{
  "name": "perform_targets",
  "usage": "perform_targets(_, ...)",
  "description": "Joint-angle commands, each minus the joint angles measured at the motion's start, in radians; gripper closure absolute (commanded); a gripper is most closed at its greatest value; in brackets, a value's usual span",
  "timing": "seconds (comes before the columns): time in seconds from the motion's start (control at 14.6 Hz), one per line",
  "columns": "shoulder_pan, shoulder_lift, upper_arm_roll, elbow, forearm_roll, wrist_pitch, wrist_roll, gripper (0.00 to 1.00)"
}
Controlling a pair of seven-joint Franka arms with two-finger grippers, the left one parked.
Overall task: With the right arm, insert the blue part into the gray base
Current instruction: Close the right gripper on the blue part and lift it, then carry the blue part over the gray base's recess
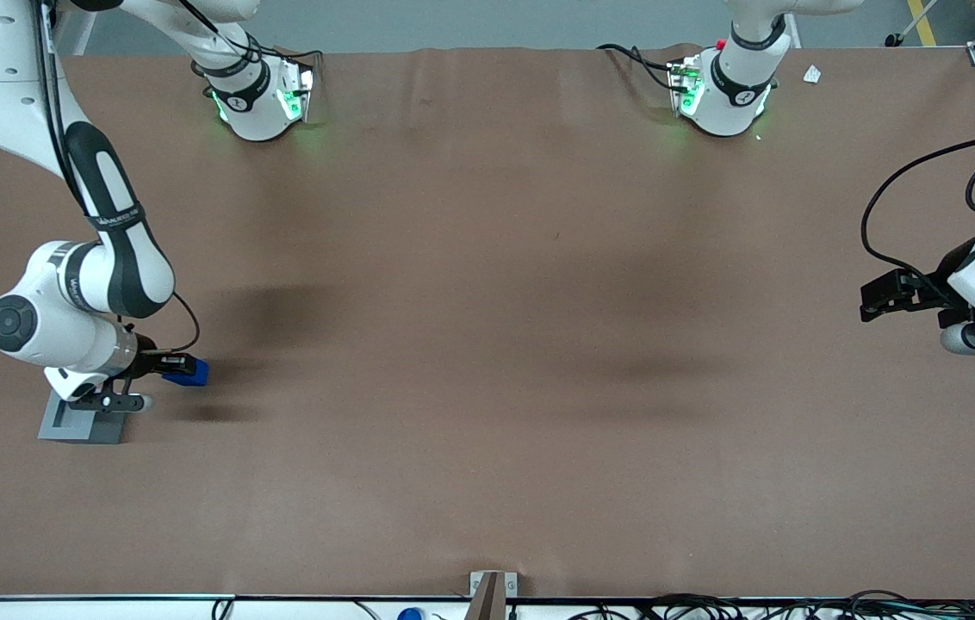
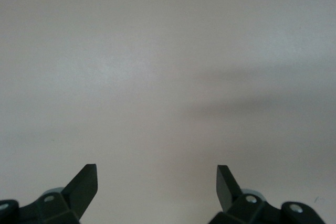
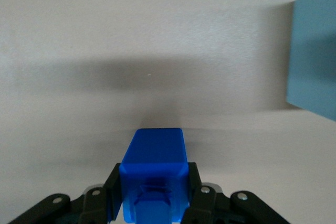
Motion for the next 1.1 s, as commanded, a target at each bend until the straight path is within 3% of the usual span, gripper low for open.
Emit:
perform_targets(0.0, -0.025, -0.041, 0.008, 0.015, 0.021, -0.051, -0.017, 0.97)
perform_targets(0.48, -0.094, -0.062, 0.008, 0.158, 0.023, -0.267, -0.123, 1.00)
perform_targets(1.03, -0.148, -0.052, 0.007, 0.290, 0.024, -0.332, -0.150, 1.00)
